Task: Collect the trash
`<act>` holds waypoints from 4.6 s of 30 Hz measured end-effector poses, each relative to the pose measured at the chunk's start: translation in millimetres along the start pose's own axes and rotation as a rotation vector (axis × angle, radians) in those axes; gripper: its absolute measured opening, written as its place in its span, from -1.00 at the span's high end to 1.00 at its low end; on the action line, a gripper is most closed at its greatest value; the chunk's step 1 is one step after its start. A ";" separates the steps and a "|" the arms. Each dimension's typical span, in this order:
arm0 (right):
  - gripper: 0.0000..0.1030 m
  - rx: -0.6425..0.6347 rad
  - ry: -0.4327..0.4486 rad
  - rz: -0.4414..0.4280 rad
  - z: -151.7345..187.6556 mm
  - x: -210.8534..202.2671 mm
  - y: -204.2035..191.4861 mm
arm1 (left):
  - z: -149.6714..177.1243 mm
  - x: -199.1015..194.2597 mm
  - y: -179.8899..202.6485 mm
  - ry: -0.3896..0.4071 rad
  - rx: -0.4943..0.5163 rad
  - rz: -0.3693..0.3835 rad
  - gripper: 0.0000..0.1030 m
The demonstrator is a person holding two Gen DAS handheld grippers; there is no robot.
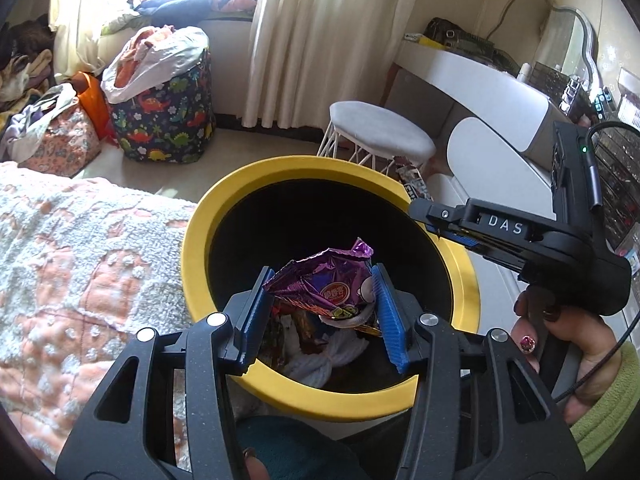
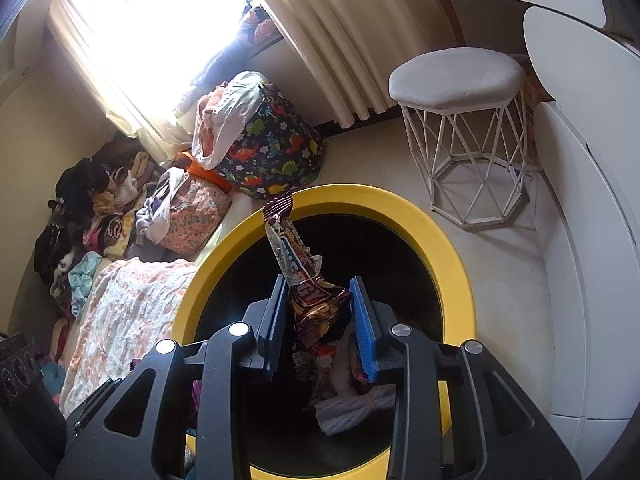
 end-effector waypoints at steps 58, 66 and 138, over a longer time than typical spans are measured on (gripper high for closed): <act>-0.87 -0.376 0.516 -0.066 74.3 -142.6 -137.5 | 18.5 -180.5 -113.0 0.290 -0.115 -0.380 -0.78; -0.87 -0.426 0.533 -0.092 94.3 -143.1 -153.0 | 35.5 -203.1 -117.8 0.332 -0.112 -0.437 -0.79; -0.87 -0.387 0.508 -0.075 97.6 -133.6 -141.1 | 46.9 -200.6 -112.8 0.337 -0.102 -0.454 -0.79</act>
Point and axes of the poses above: each gripper's, at about its wrist camera, not at the fingertips, and x roughly the way its jaws point, y to its right, z to its underside, the point moved 5 cm from there along x, roughly the way its jaws point, and after that the axes turned 6 degrees about y, right-handed, at the moved point
